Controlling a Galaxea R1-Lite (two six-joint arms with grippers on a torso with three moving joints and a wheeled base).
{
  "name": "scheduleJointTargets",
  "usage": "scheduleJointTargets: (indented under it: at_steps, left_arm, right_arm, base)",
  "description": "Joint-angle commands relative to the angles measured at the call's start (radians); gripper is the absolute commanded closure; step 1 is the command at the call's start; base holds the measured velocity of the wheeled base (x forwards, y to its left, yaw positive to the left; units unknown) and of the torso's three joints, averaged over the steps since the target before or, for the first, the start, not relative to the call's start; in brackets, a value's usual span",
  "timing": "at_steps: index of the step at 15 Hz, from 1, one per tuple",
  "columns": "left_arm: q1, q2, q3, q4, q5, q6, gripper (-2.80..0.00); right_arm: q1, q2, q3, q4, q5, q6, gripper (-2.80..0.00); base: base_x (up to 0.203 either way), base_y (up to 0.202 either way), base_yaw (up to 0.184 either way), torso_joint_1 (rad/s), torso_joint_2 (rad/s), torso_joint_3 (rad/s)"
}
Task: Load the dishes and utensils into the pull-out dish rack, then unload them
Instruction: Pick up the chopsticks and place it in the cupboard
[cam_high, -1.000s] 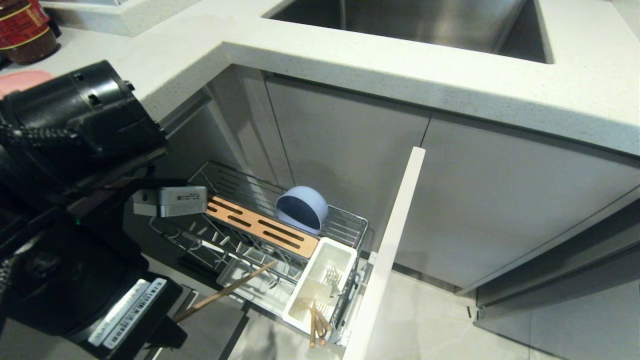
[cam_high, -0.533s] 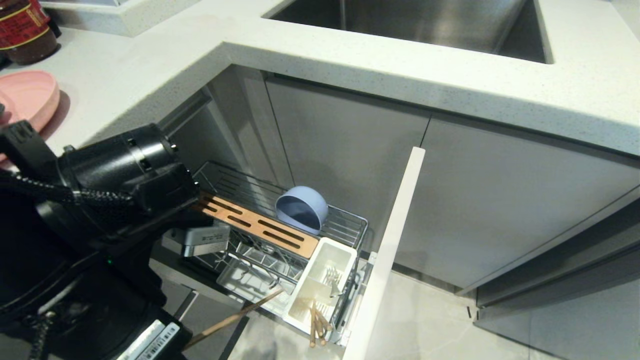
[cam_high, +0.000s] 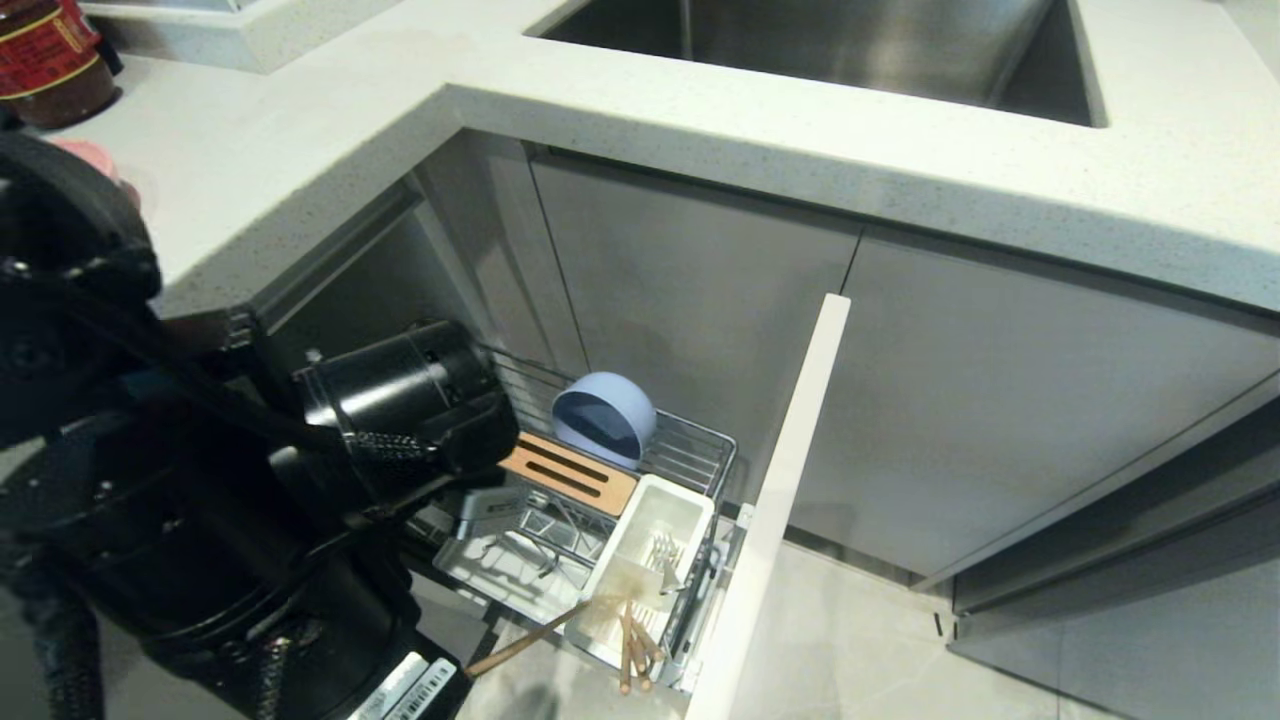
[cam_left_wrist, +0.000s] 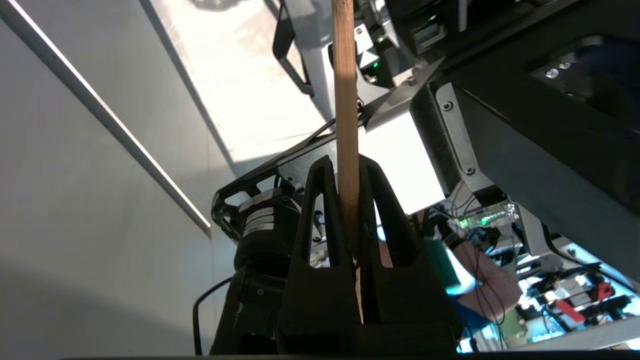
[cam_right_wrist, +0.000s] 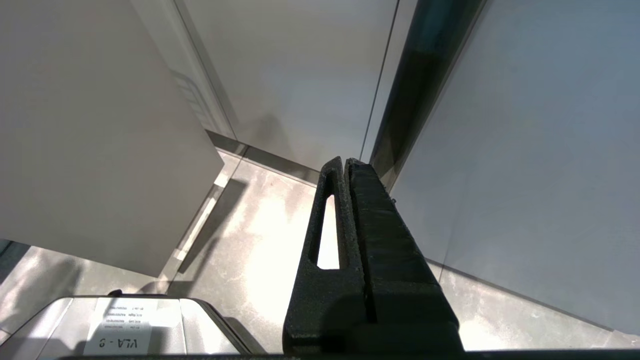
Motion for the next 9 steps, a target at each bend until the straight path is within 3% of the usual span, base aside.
scheduleJointTargets:
  at_steps: [1, 9]
  left_arm:
    - [-0.002, 0.056, -0.001, -0.01, 0.002, -0.001, 0.0]
    - [-0.001, 0.201, -0.009, -0.115, 0.029, 0.025, 0.0]
  right_arm:
    - [0.0, 0.0, 0.0, 0.0, 0.0, 0.0, 0.0]
    - [0.0, 0.0, 0.0, 0.0, 0.0, 0.0, 0.0]
  base:
    - [0.0, 0.0, 0.0, 0.0, 0.0, 0.0]
    - [0.0, 0.0, 0.0, 0.0, 0.0, 0.0]
